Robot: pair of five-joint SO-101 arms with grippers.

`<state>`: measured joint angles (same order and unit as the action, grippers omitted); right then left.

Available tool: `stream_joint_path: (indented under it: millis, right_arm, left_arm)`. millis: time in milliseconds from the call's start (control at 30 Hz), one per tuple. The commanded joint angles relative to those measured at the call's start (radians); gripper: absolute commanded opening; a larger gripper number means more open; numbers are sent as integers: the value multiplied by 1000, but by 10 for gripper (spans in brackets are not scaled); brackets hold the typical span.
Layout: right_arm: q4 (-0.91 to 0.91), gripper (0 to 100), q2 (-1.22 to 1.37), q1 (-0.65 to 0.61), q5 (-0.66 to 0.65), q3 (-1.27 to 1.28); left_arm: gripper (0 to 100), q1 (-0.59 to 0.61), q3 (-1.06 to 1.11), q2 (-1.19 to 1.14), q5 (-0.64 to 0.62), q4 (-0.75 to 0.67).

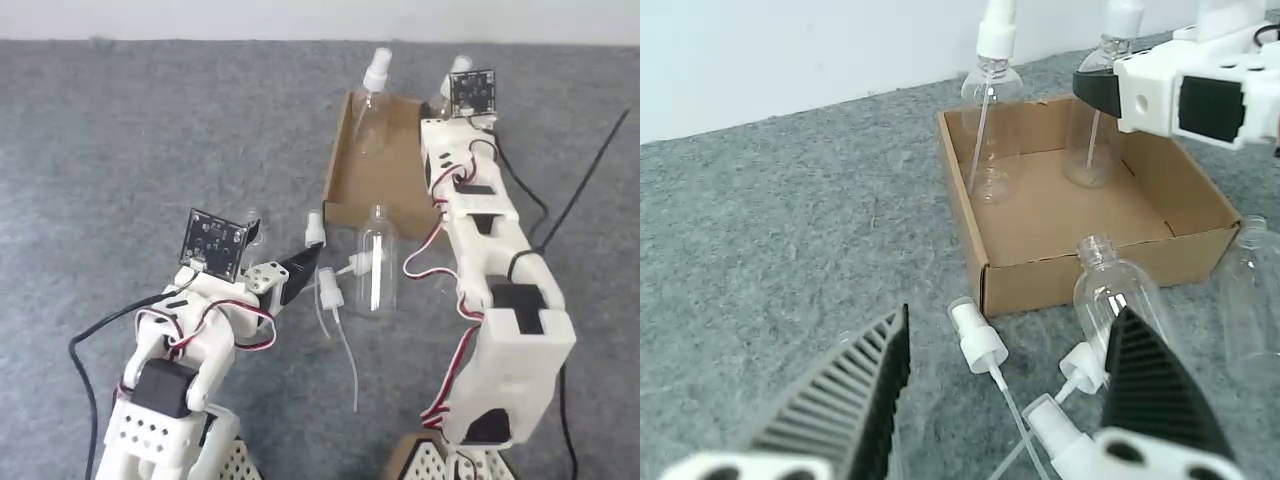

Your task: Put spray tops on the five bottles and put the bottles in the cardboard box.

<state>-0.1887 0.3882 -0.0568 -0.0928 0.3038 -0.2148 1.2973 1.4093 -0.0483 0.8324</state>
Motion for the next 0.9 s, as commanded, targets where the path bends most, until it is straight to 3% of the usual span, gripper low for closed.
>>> stream_joint_path:
  millis: [0,867]
  right_arm:
    - [-19,127,-8,-18,-15,-58]
    - [-10,146,-10,-18,-17,-87]
  left_arm:
    - [290,-5,-7,23,2,-31]
    - [290,-5,-7,23,2,-31]
